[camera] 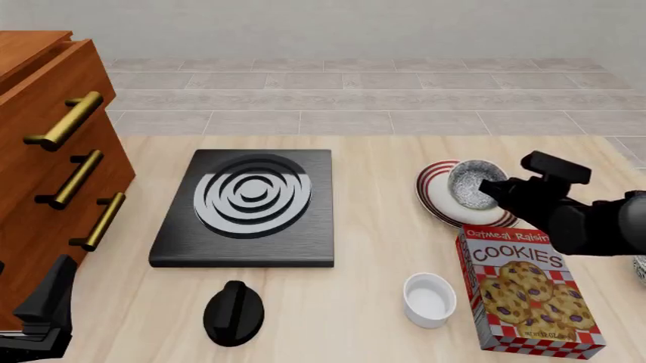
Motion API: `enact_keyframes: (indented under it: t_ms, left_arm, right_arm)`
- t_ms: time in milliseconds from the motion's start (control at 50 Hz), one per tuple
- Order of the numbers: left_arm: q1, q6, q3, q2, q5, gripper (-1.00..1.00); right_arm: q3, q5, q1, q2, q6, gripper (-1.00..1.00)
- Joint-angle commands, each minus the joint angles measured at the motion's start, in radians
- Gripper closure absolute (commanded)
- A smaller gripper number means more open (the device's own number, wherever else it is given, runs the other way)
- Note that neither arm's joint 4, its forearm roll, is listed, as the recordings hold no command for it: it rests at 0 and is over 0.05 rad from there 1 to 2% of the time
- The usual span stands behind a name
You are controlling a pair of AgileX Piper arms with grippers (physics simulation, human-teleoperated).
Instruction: Pick the akita bowl next to the ramekin and place it on the plate.
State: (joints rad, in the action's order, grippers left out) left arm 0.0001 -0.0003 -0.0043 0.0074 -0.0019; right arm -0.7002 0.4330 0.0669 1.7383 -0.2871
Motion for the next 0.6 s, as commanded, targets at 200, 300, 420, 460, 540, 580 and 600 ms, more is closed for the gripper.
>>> enact_keyframes:
  t_ms: [200,300,420,460,540,580,600]
  left_arm:
    - [0.0,0.0,0.0,0.0,0.0,-1.0]
    - [0.0,0.0,0.0,0.0,0.0,-1.0]
    - [0.0,0.0,0.0,0.0,0.0,-1.0]
    - [0.0,0.0,0.0,0.0,0.0,-1.0]
    - [0.0,0.0,0.0,0.0,0.0,-1.0]
    - [0.0,0.0,0.0,0.0,0.0,-1.0]
    - [0.0,0.0,0.0,0.0,0.0,-1.0]
  right_arm:
    - [-0.039,0.005,0.006,0.048,0.002,1.0]
    - [-0.041,0.009,0.006,0.057,0.002,1.0]
    - [-0.041,0.015,0.009,0.064,0.002,1.0]
    - [-0.043,0.016,0.011,0.068,0.002,1.0]
    - [-0.048,0.014,0.011,0.072,0.003,1.0]
    - [-0.052,0.012,0.011,0.074,0.004,1.0]
    - [-0.055,0.01,0.011,0.076,0.004,1.0]
